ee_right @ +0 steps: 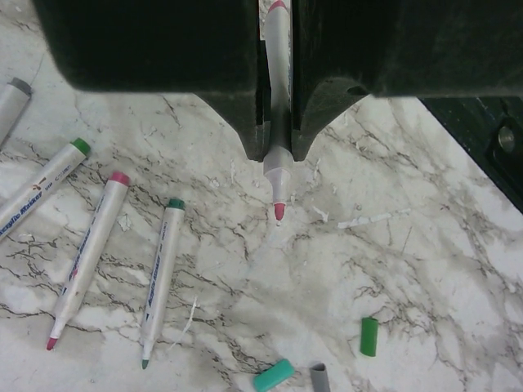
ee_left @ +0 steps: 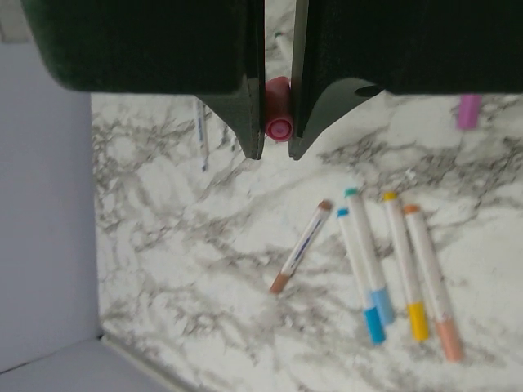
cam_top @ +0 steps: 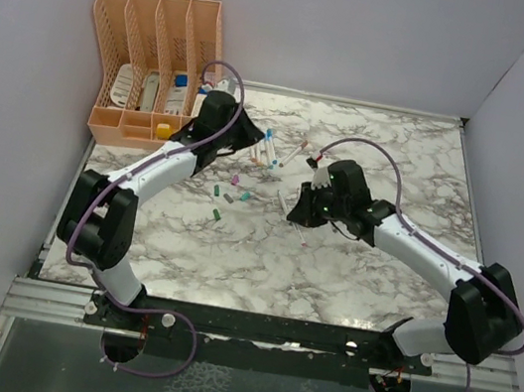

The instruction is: Open the pen caps

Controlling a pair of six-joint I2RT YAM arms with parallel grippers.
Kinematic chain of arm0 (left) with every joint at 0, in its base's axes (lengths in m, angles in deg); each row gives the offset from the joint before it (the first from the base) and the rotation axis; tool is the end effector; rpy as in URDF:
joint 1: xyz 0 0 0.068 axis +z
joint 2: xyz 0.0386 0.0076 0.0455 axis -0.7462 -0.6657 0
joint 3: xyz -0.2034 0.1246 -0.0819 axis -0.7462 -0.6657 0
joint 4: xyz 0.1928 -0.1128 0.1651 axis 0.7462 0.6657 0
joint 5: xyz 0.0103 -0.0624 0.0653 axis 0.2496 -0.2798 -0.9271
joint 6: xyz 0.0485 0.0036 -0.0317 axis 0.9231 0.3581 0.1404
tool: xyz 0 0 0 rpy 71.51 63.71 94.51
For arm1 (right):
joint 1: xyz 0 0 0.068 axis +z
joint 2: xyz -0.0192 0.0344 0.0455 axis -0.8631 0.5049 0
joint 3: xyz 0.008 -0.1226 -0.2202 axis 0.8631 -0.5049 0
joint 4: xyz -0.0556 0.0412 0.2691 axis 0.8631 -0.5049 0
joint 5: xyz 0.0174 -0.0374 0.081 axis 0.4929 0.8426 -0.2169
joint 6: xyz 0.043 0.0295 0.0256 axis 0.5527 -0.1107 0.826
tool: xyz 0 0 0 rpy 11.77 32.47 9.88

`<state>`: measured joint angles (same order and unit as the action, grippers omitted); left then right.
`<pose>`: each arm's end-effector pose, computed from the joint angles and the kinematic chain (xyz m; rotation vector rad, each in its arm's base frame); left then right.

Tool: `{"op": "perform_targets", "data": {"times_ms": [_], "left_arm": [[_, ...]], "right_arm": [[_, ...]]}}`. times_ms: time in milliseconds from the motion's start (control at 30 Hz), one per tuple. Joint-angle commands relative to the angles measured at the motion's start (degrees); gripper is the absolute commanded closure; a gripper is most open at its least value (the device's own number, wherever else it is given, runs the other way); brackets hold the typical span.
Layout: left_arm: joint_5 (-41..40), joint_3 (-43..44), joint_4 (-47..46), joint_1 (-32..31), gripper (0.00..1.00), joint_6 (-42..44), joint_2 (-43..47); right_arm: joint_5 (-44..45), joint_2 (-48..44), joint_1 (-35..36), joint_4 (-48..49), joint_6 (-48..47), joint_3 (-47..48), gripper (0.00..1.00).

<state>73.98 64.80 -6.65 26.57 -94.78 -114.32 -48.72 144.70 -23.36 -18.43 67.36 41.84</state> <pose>0.3801 -0.1559 0.2598 -0.4134 2.0041 -0.9037 0.2498 0.1983 0.2060 -0.5410 2.3779 0.7862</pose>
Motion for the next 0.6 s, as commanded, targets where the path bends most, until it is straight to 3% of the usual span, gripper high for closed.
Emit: {"op": "perform_targets", "data": {"times_ms": [0,300,567], "left_arm": [[-3.5,-5.7,9.0,-0.1,1.0,6.0,5.9],[-13.9,-9.4,18.2,0.0,1.0,14.1,8.1],[-16.0,-4.5,20.1,0.6,1.0,19.0,0.4]], "right_arm": [[2.8,6.5,0.2,0.7,-1.1,4.4,0.99],[5.0,18.1,1.7,1.2,-3.3,13.0,0.99],[8.4,25.1,3.6,0.4,-4.2,19.2,0.99]]}}
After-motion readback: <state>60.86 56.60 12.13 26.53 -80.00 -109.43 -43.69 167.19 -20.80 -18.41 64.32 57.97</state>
